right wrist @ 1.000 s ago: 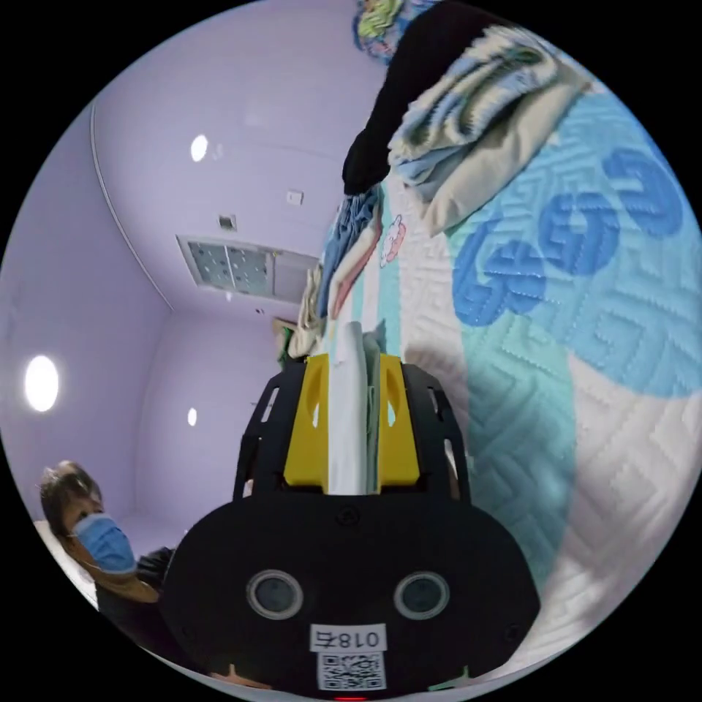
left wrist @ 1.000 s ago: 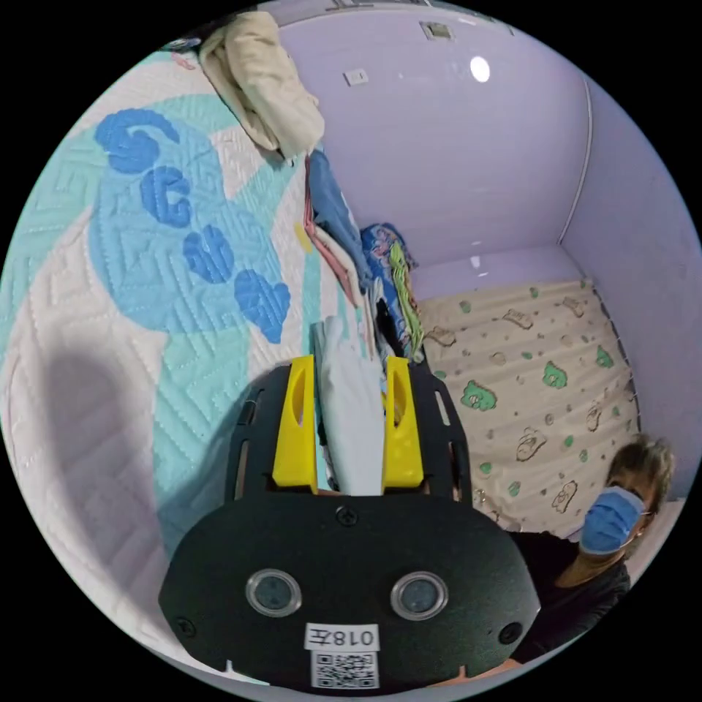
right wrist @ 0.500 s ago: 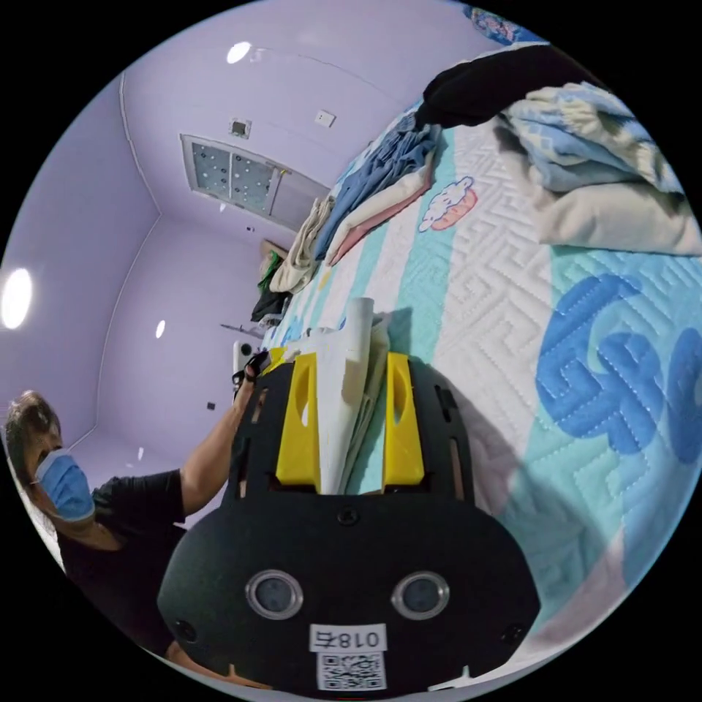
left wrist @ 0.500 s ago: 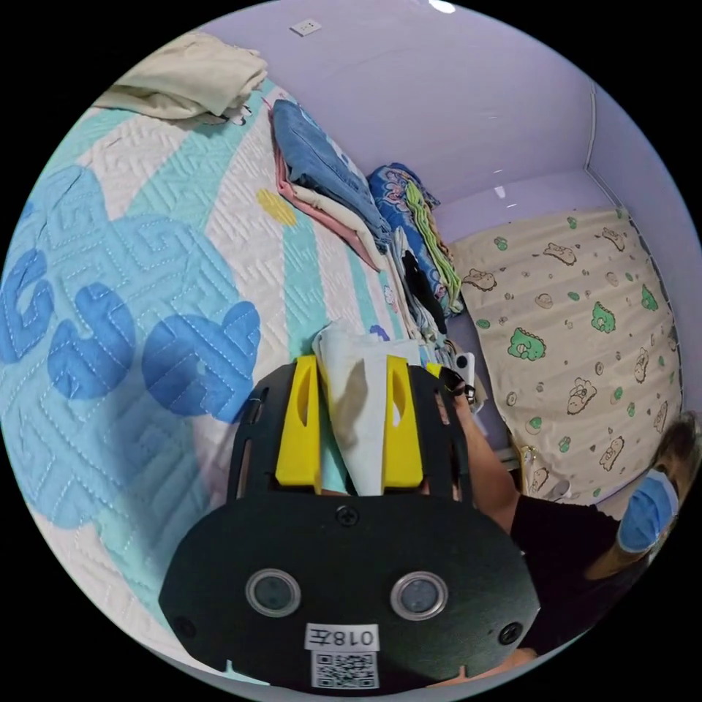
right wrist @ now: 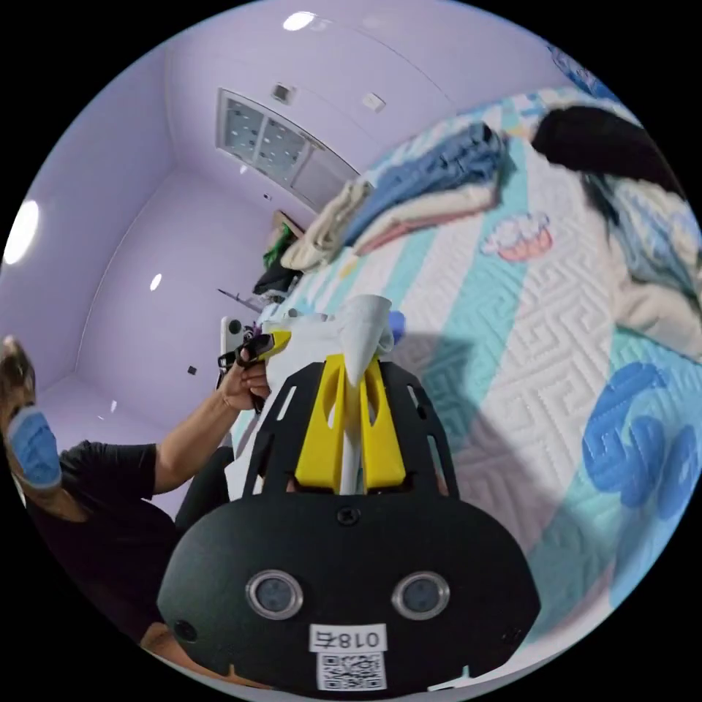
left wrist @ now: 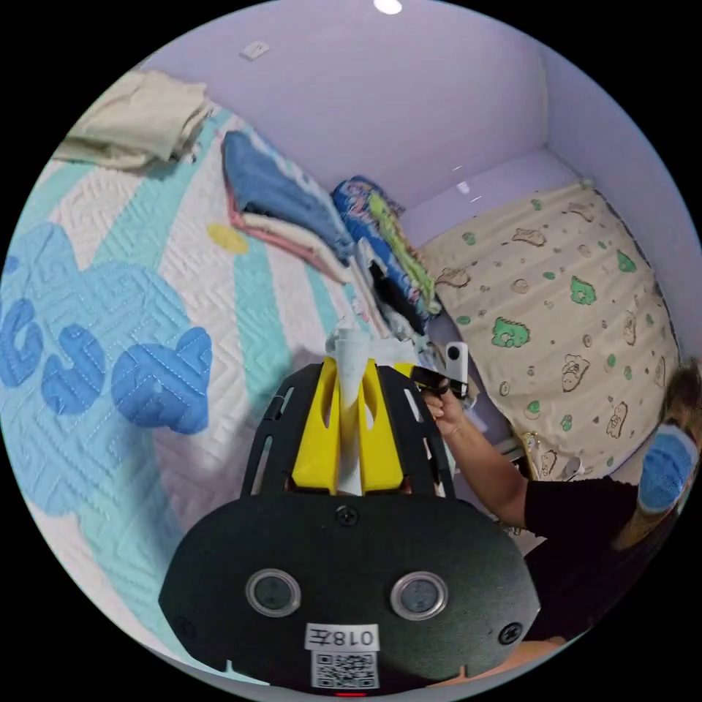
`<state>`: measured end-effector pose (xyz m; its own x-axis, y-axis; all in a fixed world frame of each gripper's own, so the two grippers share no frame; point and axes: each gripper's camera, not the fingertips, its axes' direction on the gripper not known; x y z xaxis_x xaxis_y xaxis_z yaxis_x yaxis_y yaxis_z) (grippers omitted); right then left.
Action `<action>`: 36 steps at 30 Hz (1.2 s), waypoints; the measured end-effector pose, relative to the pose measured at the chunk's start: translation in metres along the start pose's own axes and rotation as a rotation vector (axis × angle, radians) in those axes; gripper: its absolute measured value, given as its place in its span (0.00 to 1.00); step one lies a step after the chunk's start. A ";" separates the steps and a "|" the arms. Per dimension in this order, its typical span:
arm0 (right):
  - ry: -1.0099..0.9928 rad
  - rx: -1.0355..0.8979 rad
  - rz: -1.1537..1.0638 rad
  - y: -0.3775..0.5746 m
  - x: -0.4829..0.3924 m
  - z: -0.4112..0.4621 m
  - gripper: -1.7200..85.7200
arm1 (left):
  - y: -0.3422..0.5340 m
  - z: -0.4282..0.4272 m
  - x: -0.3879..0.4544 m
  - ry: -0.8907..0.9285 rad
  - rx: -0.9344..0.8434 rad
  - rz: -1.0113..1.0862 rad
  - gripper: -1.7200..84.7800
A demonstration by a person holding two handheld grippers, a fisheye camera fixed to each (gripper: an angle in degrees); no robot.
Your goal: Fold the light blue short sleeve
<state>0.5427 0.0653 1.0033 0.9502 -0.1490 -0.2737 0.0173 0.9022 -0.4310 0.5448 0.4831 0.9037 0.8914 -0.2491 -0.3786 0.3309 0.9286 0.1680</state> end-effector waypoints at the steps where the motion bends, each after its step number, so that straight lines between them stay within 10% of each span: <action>1: -0.001 0.032 -0.026 0.006 -0.009 -0.002 0.04 | 0.020 -0.018 0.011 0.019 0.066 0.041 0.03; 16: -0.033 0.300 -0.769 0.083 -0.354 0.015 0.04 | 0.283 -0.385 0.287 -0.265 0.623 0.738 0.04; 29: -0.394 -0.093 -0.805 0.131 -0.487 0.375 0.04 | 0.569 -0.698 0.203 -0.852 0.621 0.307 0.05; 36: -0.343 -0.131 -0.678 0.134 -0.478 0.553 0.05 | 0.553 -0.780 0.081 -0.986 0.453 0.181 0.05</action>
<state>0.2632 0.4814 1.5515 0.7885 -0.4988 0.3596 0.6137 0.6000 -0.5133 0.5587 1.1908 0.2556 0.7278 -0.4168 0.5445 0.0737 0.8370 0.5422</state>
